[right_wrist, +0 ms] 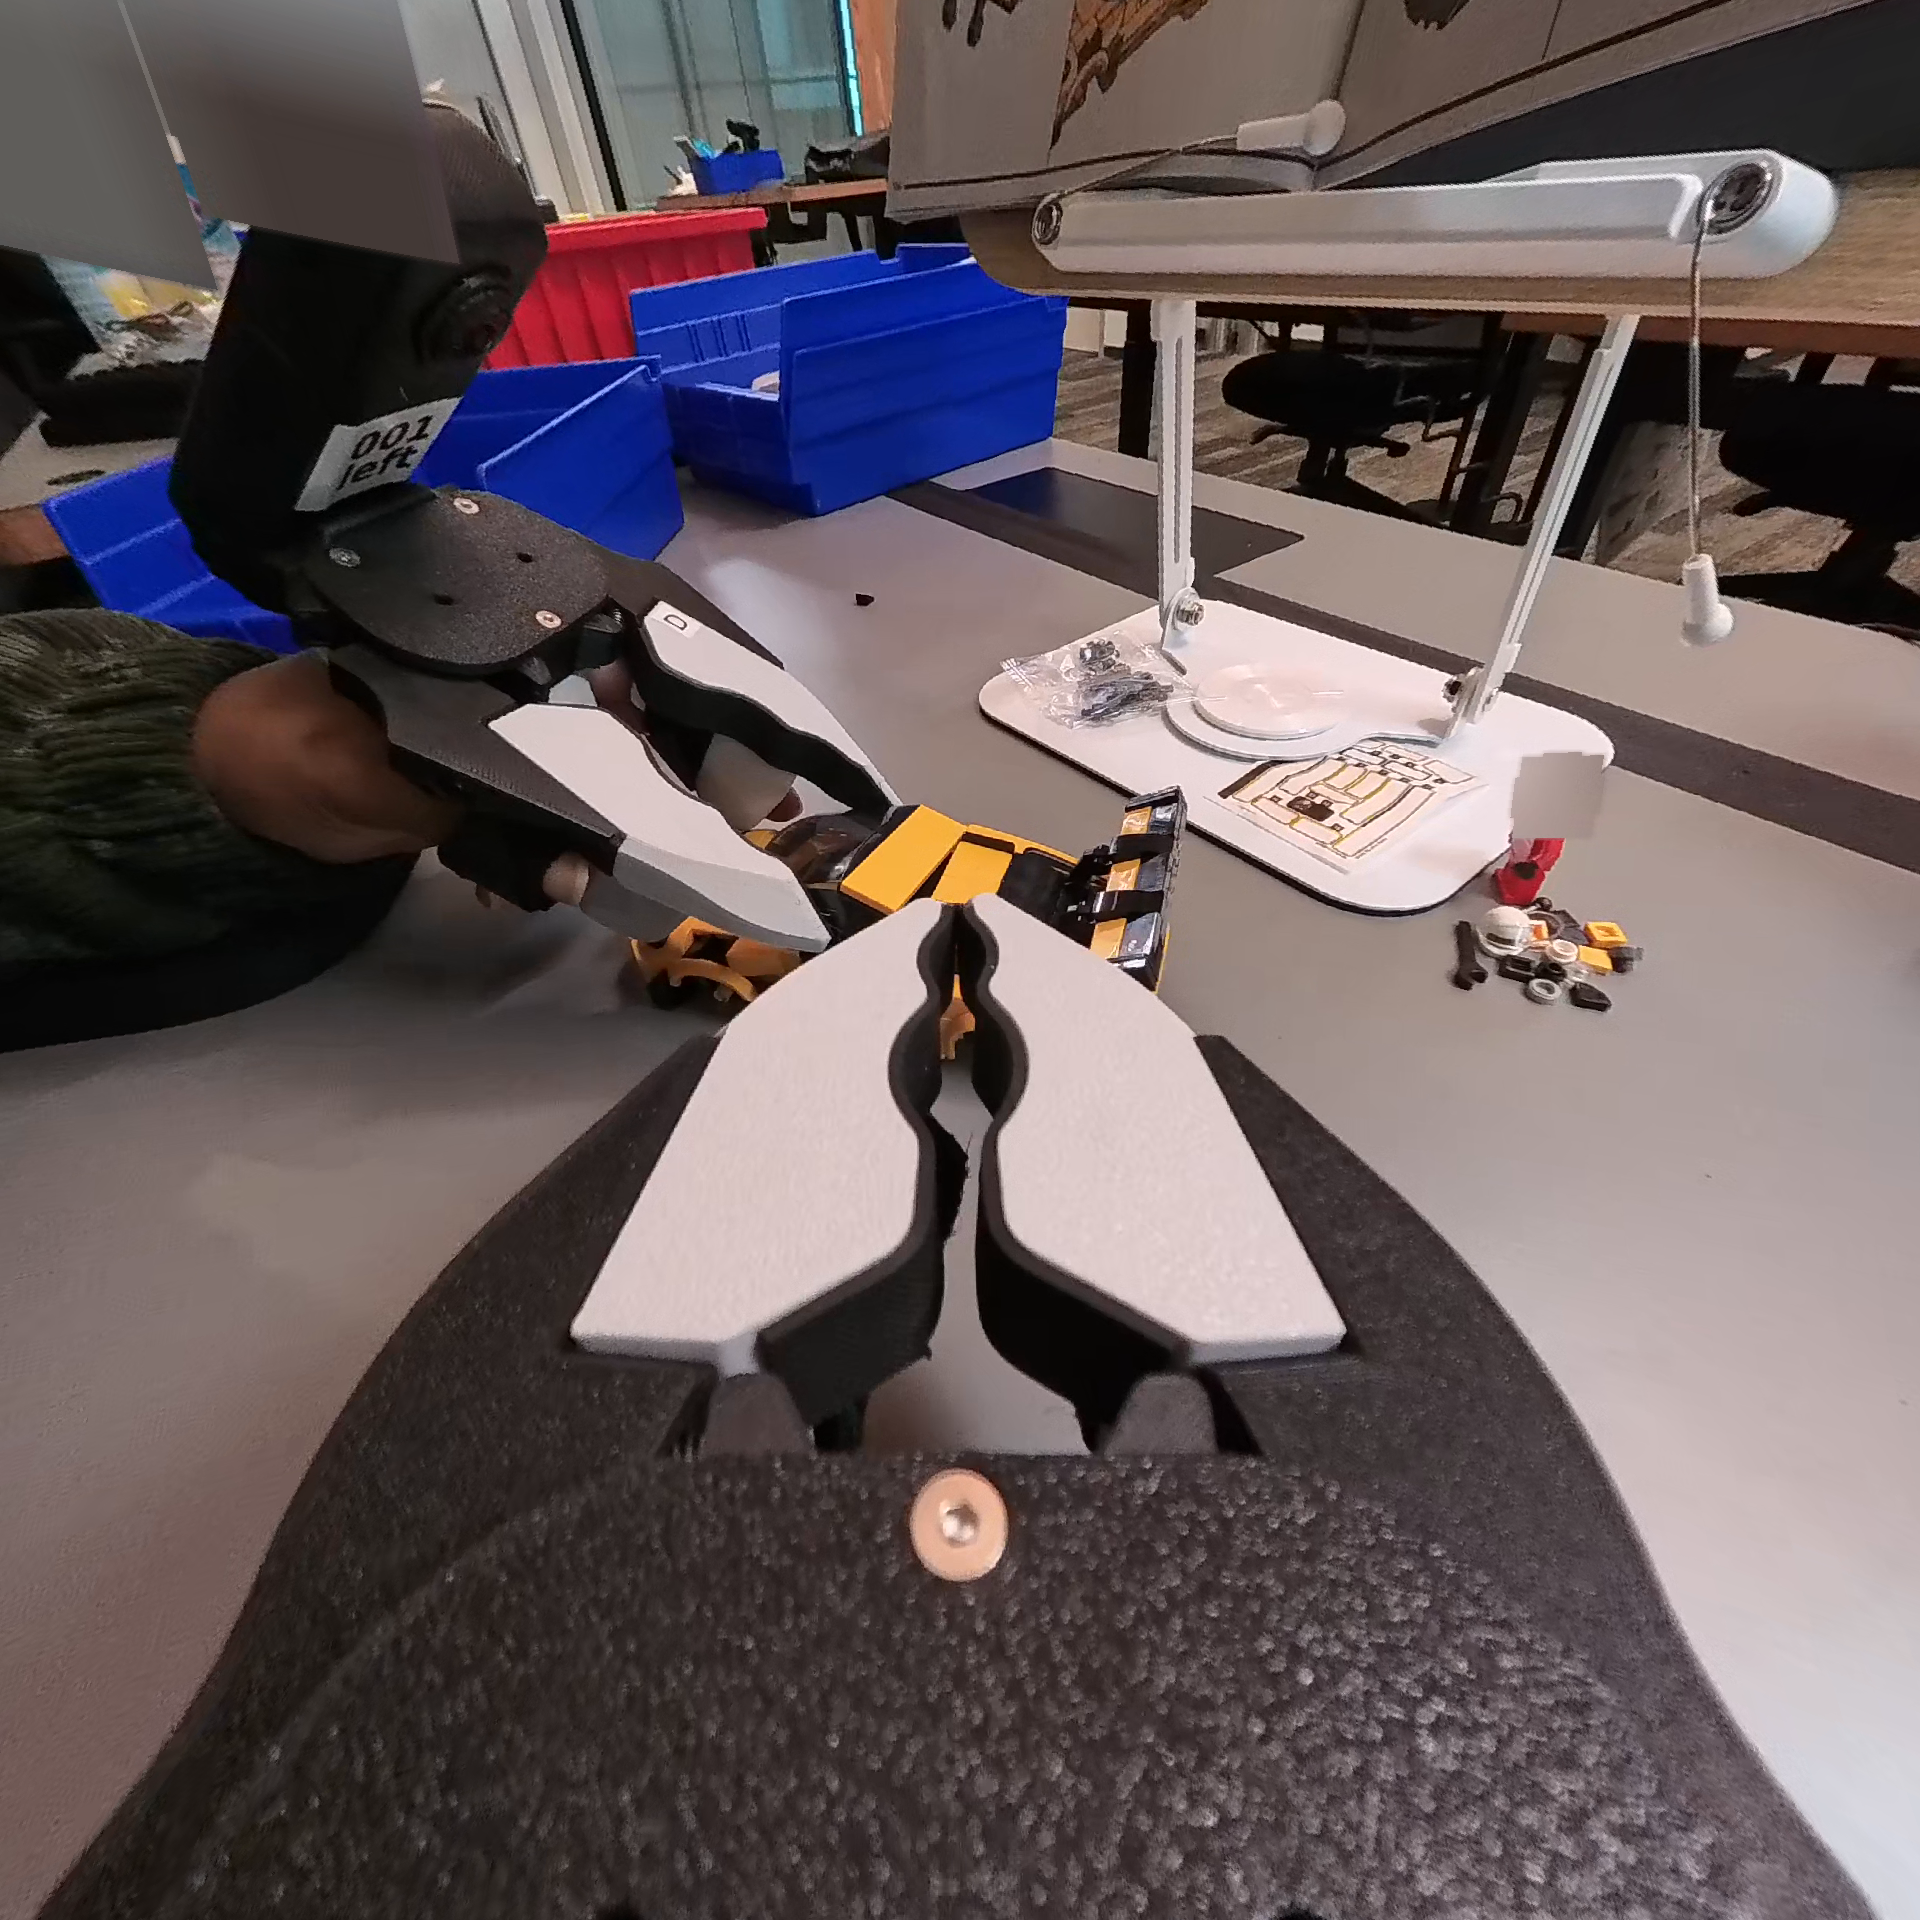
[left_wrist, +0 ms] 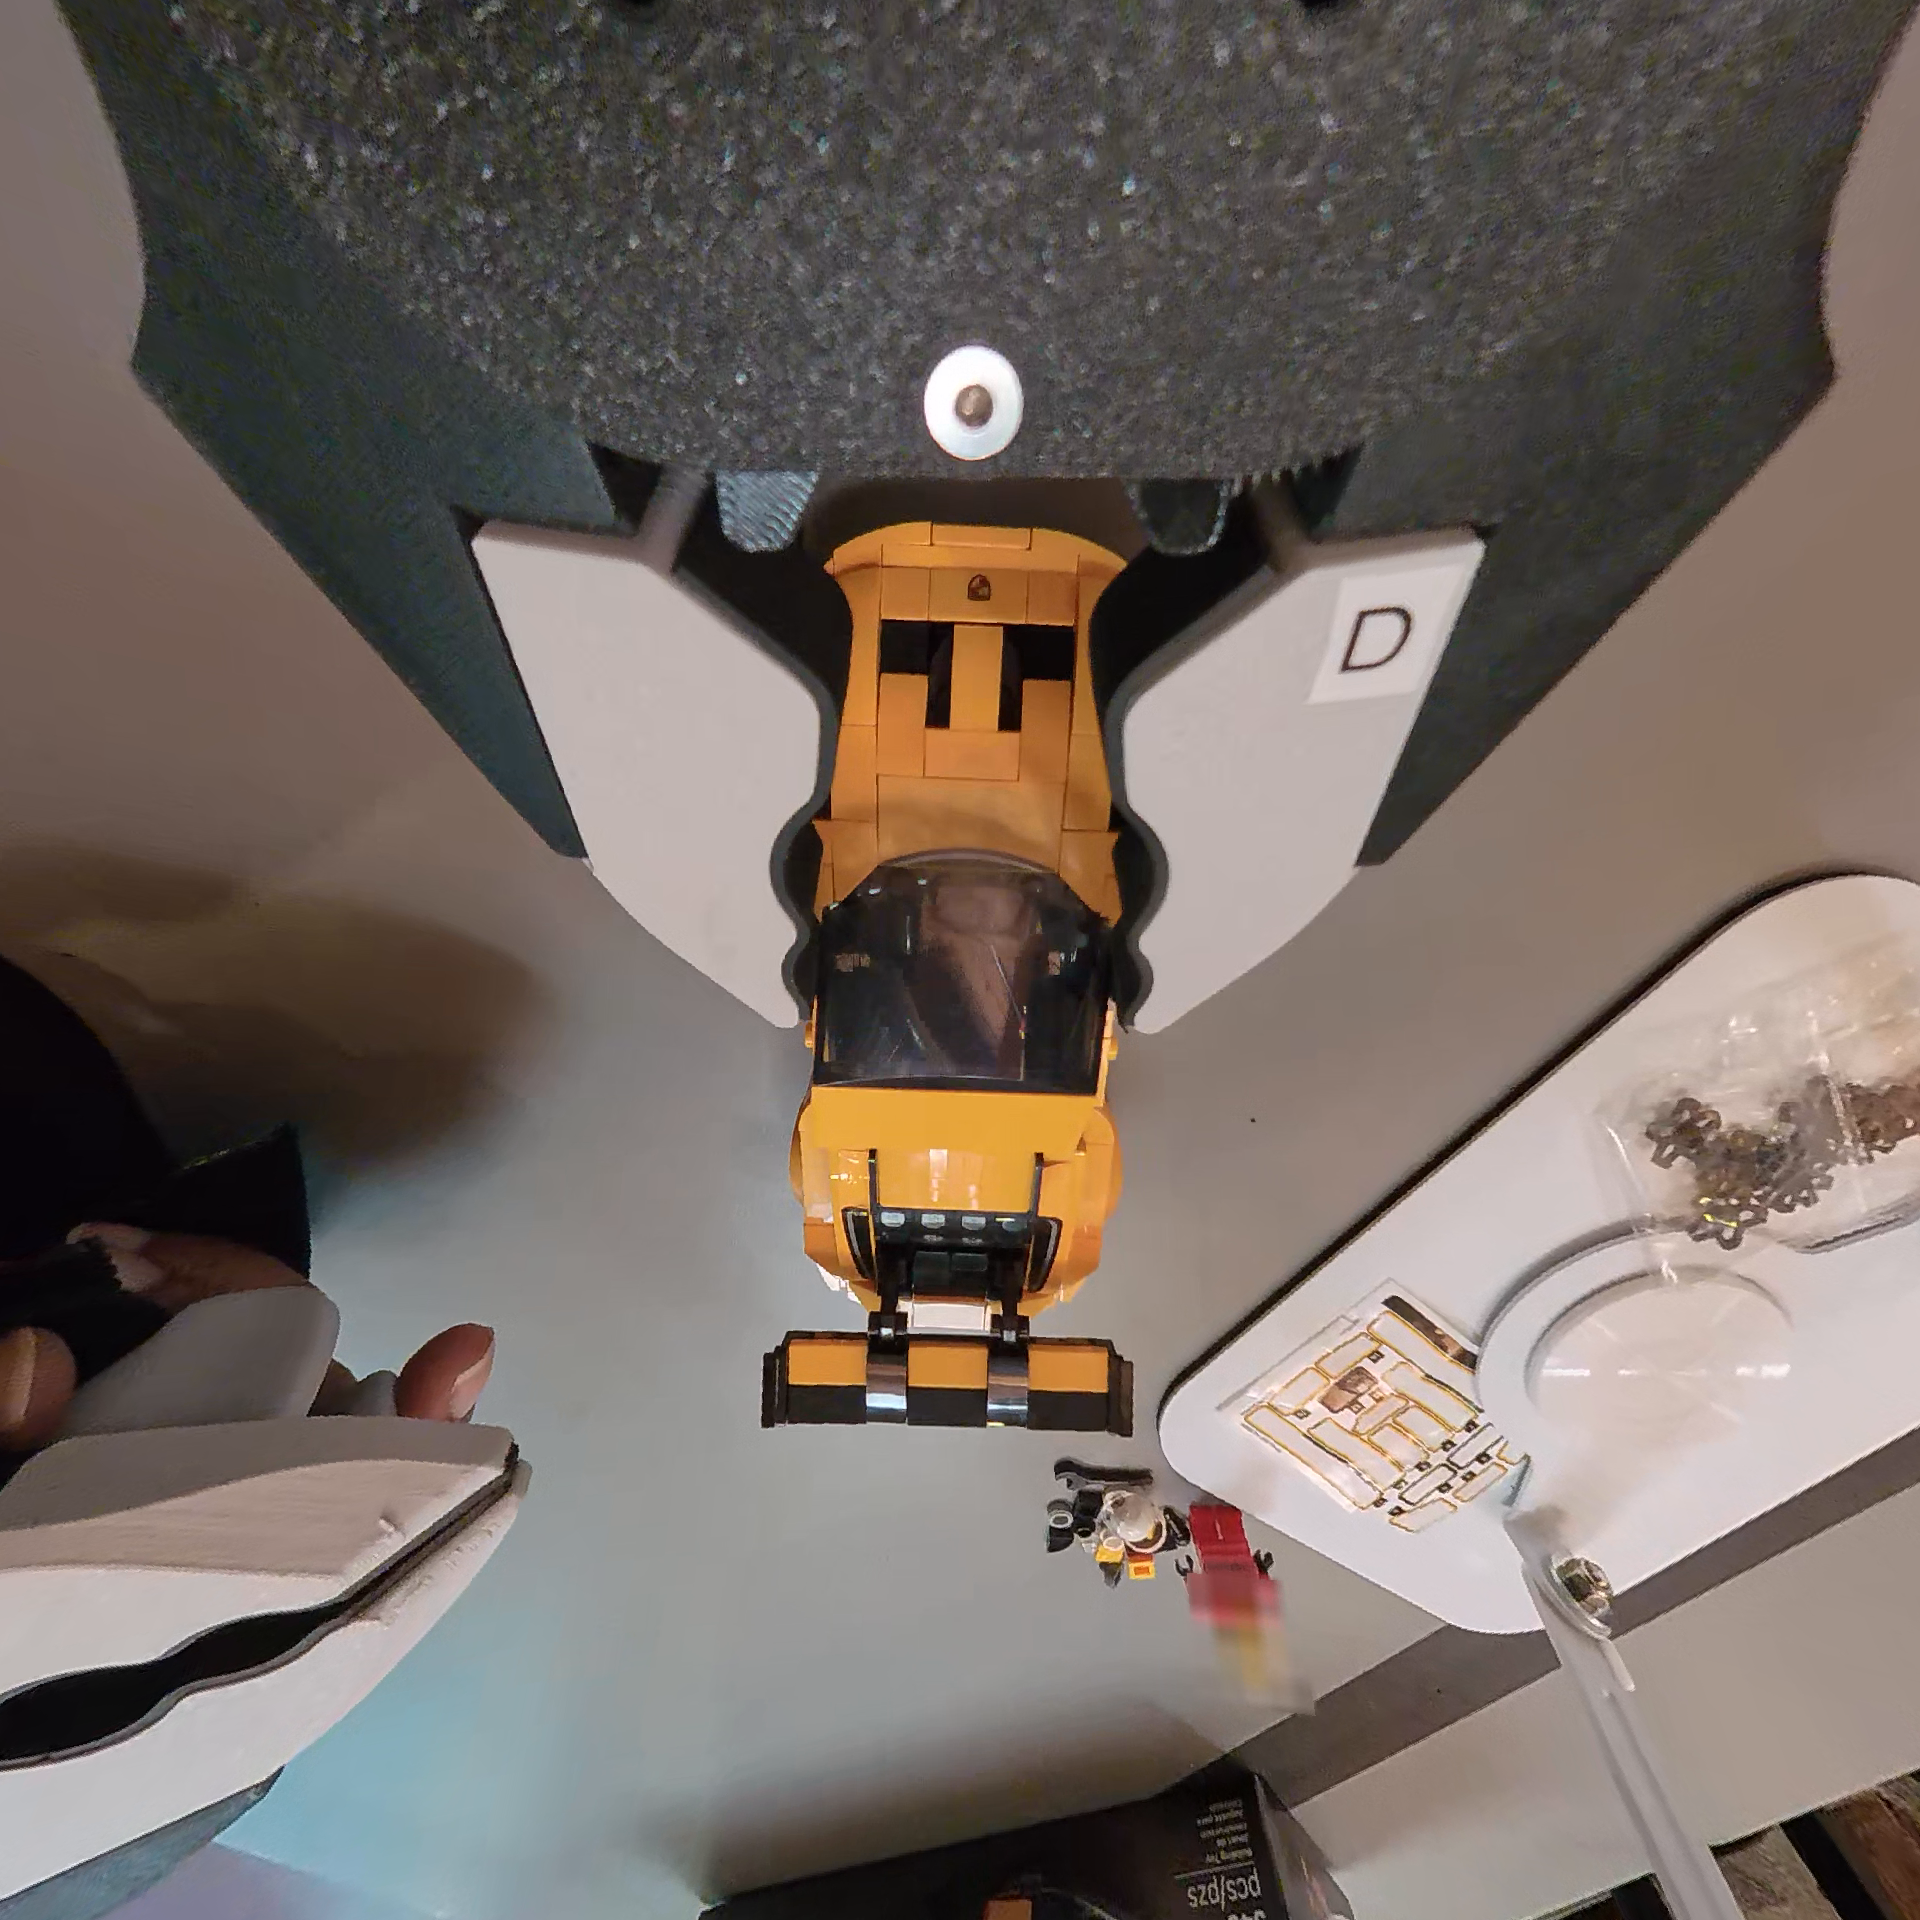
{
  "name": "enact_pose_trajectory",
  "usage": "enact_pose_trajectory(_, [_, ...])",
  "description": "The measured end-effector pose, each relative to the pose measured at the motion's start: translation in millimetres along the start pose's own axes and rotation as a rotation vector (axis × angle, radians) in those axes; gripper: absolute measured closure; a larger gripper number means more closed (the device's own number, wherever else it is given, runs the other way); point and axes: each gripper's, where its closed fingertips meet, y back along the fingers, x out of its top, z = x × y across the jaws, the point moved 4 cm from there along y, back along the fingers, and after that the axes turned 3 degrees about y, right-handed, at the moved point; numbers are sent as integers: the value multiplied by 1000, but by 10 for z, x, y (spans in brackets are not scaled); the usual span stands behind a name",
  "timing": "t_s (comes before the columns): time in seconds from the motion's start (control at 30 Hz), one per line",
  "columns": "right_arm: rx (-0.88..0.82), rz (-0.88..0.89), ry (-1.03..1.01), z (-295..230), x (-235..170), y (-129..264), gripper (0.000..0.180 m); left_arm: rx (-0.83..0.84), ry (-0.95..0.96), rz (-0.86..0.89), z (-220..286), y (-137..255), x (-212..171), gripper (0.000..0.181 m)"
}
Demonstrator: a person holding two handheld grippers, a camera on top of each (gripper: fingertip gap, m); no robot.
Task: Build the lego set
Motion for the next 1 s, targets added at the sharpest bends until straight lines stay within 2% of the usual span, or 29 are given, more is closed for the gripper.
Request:
enact_pose_trajectory(0.53, [-3, 1, 1, 5, 4, 7, 180, -66, 56, 62, -36, 103, 61, 120])
enact_pose_trajectory(1.0, [-7, 4, 6, 10, 14, 15, 180, -111, 48, 20, -17, 100, 13, 132])
